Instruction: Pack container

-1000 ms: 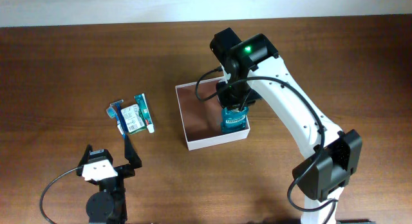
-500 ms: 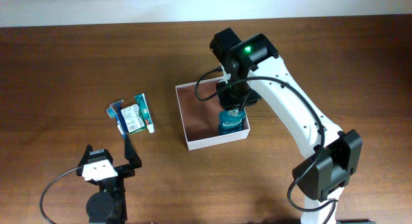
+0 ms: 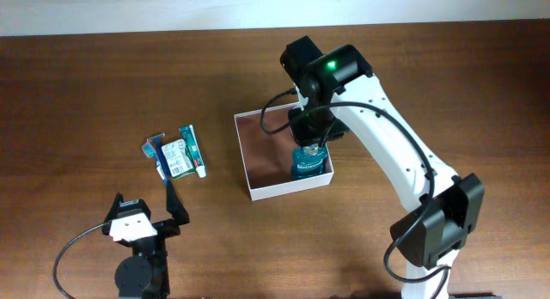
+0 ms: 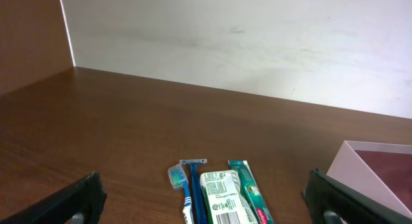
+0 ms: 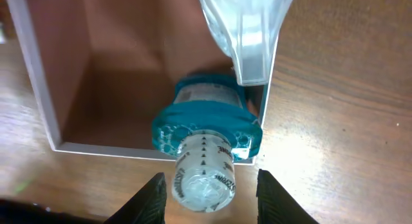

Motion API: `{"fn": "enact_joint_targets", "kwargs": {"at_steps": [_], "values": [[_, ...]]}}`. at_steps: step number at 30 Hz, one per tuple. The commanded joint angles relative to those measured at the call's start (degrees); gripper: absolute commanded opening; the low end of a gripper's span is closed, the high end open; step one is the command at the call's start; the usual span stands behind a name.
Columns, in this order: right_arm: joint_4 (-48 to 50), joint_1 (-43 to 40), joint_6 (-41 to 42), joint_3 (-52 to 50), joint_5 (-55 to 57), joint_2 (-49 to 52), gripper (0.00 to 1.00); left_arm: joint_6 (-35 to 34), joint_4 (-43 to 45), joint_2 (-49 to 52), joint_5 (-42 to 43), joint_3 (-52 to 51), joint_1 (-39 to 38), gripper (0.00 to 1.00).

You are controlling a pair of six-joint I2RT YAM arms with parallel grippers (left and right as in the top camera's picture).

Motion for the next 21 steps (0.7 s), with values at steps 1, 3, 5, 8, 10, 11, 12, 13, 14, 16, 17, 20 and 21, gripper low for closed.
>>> {"fn": "enact_joint_targets", "kwargs": {"at_steps": [1,3,5,8,10,11,12,13,14,16,17,20,21], "values": [[-0.6,-0.1,0.0,6.8,-0.7,-0.5,0.39,0.9,0.2,-0.5,0.4,-0.5,0.3,0.99],[-1.3,-0.9,0.0,10.4,-0.7,-0.5,0.39,0.9,0.2,-0.5,0.5,-0.5,0.3,1.00],[-2.6,-2.7,0.0,14.5,-0.4,-0.5,0.40,0.9,0.2,-0.5,0.4,-0.5,0.3,0.99],[-5.3,-6.9,0.0,20.3,3.1,-0.5,0.43,0.9,0.2,-0.5,0.4,-0.5,0.3,0.99],[-7.5,-10.6,0.0,23.2,7.2,-0.5,0.46,0.9,0.2,-0.5,0.4,-0.5,0.3,0.99],[-8.4,-12.5,0.0,24.2,9.0,-0.5,0.47,0.9,0.2,-0.5,0.4,-0.5,0.3,0.99],[-9.6,-15.0,0.0,25.4,10.8,-0.5,0.49,0.9,0.2,-0.5,0.5,-0.5,0.3,0.99],[-9.8,-17.2,-0.4,25.9,11.8,-0.5,0.52,0.9,0.2,-0.5,0.5,-0.5,0.3,0.99],[-9.8,-19.9,-2.1,26.0,11.8,-0.8,0.53,0.9,0.2,-0.5,0.5,-0.5,0.3,0.99],[-9.8,-25.2,-2.6,26.1,12.0,-1.0,0.58,0.9,0.2,-0.5,0.4,-0.5,0.3,0.99],[-9.8,-27.7,-2.6,26.1,12.0,-1.0,0.64,0.9,0.2,-0.5,0.4,-0.5,0.3,0.99],[-9.6,-35.1,-2.6,25.8,12.0,-1.0,0.74,0.9,0.2,-0.5,0.5,-0.5,0.3,0.99],[-9.5,-37.1,-2.6,25.8,11.9,-1.0,0.78,0.9,0.2,-0.5,0.4,-0.5,0.3,0.99]]}}
